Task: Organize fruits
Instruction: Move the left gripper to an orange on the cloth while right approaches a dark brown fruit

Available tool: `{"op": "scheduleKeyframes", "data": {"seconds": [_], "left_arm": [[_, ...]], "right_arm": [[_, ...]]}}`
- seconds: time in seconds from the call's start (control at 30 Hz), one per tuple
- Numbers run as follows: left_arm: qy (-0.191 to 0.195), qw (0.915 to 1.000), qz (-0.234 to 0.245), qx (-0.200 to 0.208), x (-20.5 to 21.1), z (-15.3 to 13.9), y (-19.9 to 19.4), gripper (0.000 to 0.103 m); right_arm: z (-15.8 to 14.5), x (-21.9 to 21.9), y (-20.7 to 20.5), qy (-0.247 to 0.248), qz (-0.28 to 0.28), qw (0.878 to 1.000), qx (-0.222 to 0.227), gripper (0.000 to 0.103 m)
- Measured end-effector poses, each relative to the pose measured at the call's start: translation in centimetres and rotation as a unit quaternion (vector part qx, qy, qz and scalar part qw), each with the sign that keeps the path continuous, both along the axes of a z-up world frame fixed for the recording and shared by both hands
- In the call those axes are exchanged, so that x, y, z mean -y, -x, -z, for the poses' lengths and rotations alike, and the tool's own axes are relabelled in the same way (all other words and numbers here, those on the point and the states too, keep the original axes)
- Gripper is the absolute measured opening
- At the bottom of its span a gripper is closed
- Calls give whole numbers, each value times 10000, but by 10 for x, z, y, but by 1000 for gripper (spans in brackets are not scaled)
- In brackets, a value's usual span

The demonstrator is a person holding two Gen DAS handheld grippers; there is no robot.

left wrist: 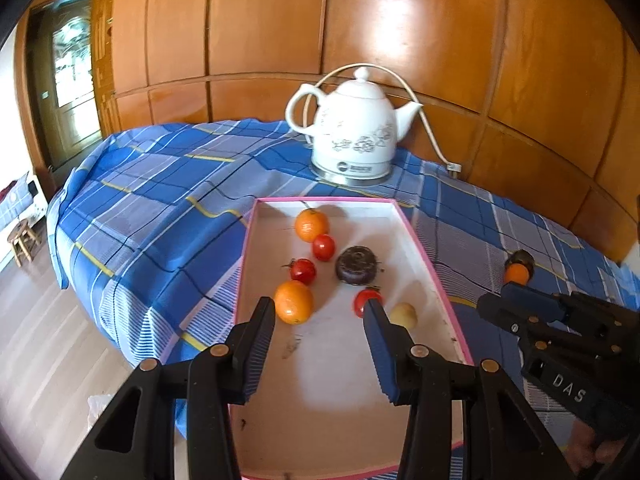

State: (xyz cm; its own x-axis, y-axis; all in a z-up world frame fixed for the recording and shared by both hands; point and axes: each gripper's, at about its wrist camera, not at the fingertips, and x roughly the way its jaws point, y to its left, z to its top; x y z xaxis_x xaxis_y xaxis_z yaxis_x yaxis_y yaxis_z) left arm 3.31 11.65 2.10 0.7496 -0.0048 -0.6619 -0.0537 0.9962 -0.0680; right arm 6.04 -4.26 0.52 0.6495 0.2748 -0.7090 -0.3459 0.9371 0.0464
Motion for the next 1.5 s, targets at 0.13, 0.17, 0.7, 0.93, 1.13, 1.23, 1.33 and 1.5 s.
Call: {"op": "scheduleKeyframes", "data": {"seconds": [0.13,0.17,0.7,0.93,1.13,1.23,1.33,1.5], "left_arm": [[-62,9999,148,29,11,-3,2,47],[-69,9998,172,22,13,-3,2,47],[-359,9962,791,14,62,-9,-4,47],[-415,9937,1041,-12,84,-9,-12,47],[-466,9894,1375,-94,106,-8,-20,47],[-439,9862,1585,-196,122,-8,-27,47],[-393,9824,1801,-299,138,-6,-37,47],[-331,9760,2082,-551,170,4,-60,47]], "right_arm": [[-6,17,6,97,148,9998,135,31],[-8,21,7,126,178,9996,172,31],[-28,110,8,320,808,9959,233,31],[-40,152,4,313,1152,9927,169,31],[-45,187,-2,350,1419,9892,80,31],[-45,208,-6,418,1633,9857,25,31],[-44,228,-11,457,1825,9821,-30,31],[-36,257,-15,387,2065,9775,-162,31]]}}
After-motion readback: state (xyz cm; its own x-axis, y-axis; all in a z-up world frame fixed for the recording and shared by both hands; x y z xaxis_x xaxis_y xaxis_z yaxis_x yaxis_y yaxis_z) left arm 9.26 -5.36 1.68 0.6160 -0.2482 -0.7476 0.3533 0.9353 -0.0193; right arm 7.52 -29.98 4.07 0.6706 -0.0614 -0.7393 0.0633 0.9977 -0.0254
